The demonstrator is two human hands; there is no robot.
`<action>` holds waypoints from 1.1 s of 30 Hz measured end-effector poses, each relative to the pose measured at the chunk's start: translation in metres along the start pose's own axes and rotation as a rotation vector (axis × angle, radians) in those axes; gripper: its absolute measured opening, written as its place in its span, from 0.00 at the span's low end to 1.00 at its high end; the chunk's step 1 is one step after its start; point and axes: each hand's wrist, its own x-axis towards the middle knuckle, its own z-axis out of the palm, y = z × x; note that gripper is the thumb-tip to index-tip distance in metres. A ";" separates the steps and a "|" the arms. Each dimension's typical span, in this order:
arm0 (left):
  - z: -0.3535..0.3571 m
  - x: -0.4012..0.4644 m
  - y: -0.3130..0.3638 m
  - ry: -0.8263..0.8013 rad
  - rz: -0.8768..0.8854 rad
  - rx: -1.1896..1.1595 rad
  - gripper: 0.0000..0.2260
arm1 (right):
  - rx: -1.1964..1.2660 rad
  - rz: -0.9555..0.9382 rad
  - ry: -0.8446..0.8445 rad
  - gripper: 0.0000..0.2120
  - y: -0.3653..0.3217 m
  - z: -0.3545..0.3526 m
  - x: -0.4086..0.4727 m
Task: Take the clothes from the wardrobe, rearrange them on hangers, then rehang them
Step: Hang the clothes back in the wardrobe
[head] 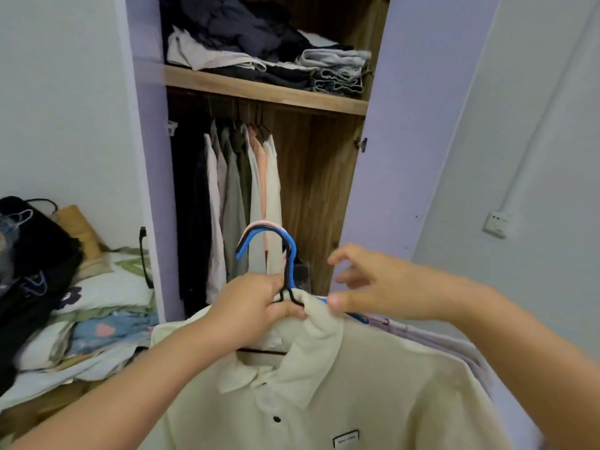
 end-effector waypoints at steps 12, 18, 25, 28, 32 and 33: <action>0.036 0.159 -0.055 -0.131 0.047 -0.073 0.10 | 0.196 0.189 0.182 0.07 0.104 0.012 0.079; 0.051 0.198 -0.078 0.470 0.111 -0.005 0.15 | 0.394 0.301 0.424 0.13 0.114 0.006 0.152; 0.086 0.237 -0.044 -0.096 -0.171 -0.684 0.10 | 0.493 0.338 0.675 0.18 0.117 -0.006 0.211; 0.096 0.274 -0.042 -0.119 -0.327 -0.871 0.14 | 0.507 0.293 0.705 0.16 0.125 -0.014 0.234; 0.114 0.316 -0.047 -0.078 -0.393 -1.035 0.12 | 0.558 0.184 0.714 0.08 0.148 -0.030 0.267; 0.119 0.328 -0.048 -0.078 -0.399 -1.089 0.10 | 0.622 0.161 0.703 0.08 0.156 -0.036 0.275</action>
